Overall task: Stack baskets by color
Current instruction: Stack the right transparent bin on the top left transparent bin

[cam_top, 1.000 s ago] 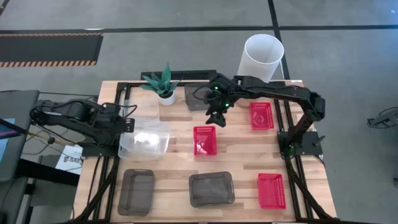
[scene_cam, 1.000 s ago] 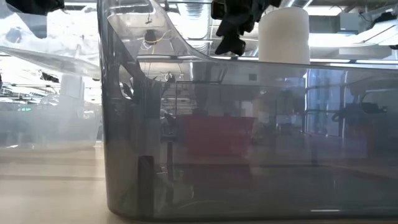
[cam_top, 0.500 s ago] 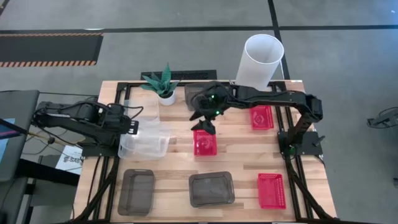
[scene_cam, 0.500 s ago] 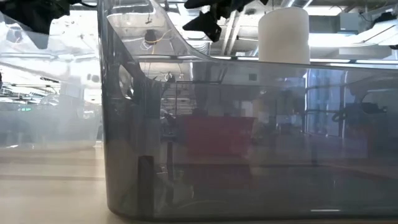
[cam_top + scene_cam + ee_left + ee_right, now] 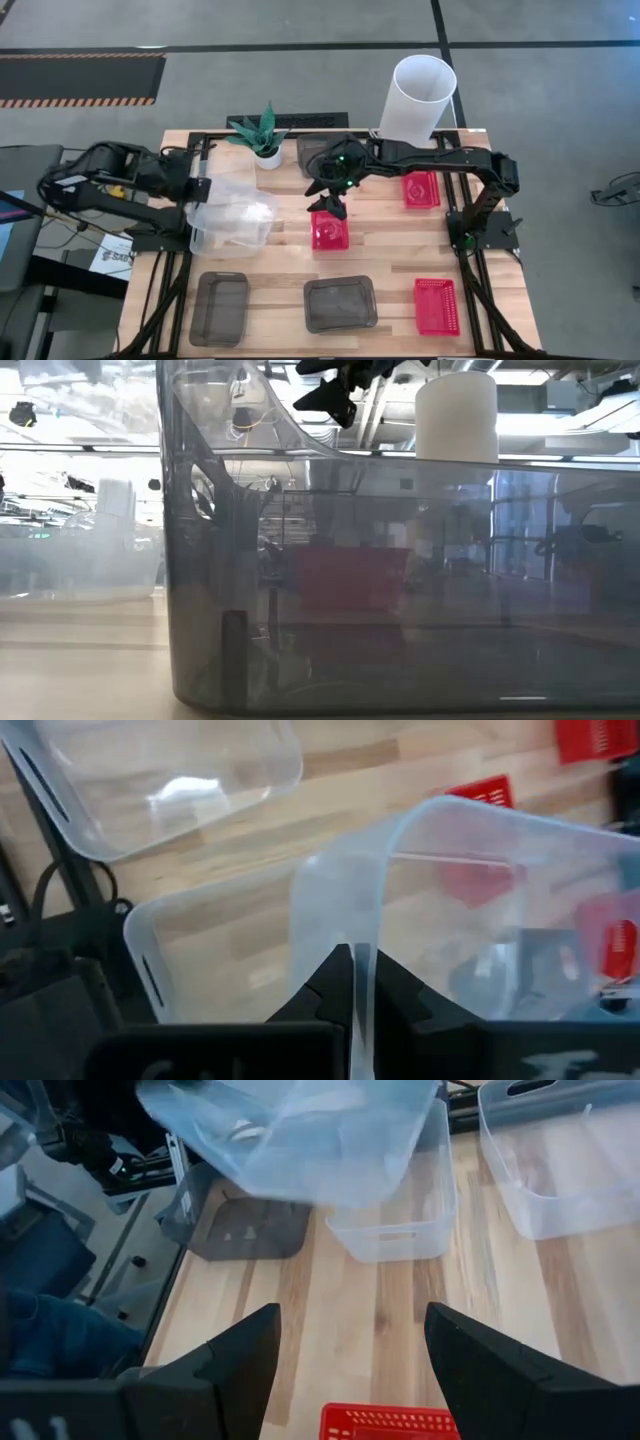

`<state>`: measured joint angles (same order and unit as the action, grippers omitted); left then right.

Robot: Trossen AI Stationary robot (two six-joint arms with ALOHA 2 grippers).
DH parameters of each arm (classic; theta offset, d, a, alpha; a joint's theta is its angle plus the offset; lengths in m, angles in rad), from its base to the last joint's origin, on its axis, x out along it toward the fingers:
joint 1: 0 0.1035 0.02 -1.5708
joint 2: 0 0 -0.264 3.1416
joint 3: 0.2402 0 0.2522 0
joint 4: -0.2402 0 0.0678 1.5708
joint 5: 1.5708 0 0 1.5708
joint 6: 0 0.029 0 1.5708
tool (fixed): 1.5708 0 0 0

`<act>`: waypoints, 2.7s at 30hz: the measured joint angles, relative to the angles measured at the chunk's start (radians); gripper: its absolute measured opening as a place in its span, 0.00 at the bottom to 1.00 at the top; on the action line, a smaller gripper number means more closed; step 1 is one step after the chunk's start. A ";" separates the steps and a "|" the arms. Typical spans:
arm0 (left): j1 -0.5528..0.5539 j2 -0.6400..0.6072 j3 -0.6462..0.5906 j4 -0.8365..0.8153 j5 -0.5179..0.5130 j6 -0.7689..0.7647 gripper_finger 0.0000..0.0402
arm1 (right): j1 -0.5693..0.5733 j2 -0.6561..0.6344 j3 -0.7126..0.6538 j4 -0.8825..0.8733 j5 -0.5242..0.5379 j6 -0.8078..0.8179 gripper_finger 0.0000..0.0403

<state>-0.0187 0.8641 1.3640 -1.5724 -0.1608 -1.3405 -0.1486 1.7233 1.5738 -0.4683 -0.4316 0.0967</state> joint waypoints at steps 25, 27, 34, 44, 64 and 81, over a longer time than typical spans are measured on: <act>0.593 0.177 0.082 0.004 -0.325 0.519 0.00 | 0.014 0.000 0.000 -0.013 0.015 0.012 0.67; 0.646 0.175 0.058 0.002 -0.310 0.554 0.00 | 0.021 0.000 0.000 -0.021 0.015 0.011 0.67; 0.807 0.175 -0.014 0.002 -0.145 0.725 0.00 | 0.015 0.000 0.000 -0.028 0.015 0.012 0.67; 0.934 0.202 -0.039 0.003 0.021 1.017 0.00 | 0.000 0.000 0.000 -0.009 0.015 0.008 0.67; 0.942 0.216 -0.039 0.001 0.225 1.162 0.00 | -0.005 0.000 0.000 -0.001 0.018 0.016 0.67; 0.954 0.336 -0.038 0.004 0.159 1.100 0.00 | -0.002 0.000 0.001 0.010 0.018 0.029 0.67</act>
<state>0.9354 1.1997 1.3258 -1.5681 -0.0019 -0.2408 -0.1505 1.7229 1.5745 -0.4587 -0.4137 0.1257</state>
